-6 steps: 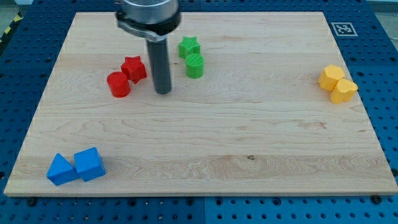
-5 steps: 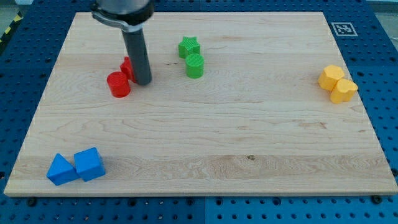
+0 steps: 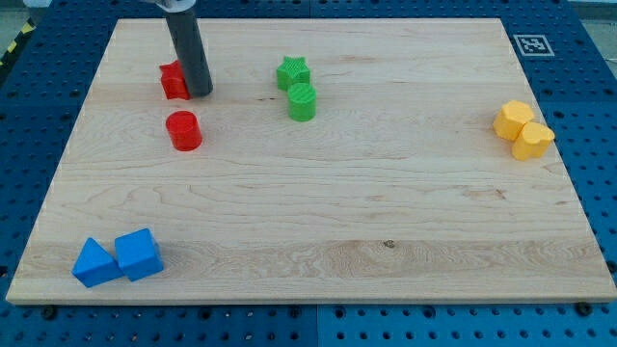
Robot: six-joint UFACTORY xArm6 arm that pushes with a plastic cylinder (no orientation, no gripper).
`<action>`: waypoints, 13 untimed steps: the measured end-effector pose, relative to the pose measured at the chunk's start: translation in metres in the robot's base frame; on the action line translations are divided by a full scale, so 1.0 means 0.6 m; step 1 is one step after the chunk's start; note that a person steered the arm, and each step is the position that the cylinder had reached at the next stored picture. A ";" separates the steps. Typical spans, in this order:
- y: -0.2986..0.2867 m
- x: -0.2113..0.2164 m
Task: Move red star towards the left top
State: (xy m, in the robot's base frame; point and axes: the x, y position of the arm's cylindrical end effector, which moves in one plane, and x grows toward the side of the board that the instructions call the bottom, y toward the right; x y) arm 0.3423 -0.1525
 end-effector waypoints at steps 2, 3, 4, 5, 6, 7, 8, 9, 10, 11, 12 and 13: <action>-0.035 0.045; -0.058 0.025; -0.061 0.010; -0.061 0.010; -0.061 -0.001; -0.061 -0.015; -0.061 -0.015; -0.061 -0.037; -0.061 -0.057; 0.018 -0.055; 0.032 -0.057; -0.013 -0.074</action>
State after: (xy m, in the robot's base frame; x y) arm 0.2980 -0.1603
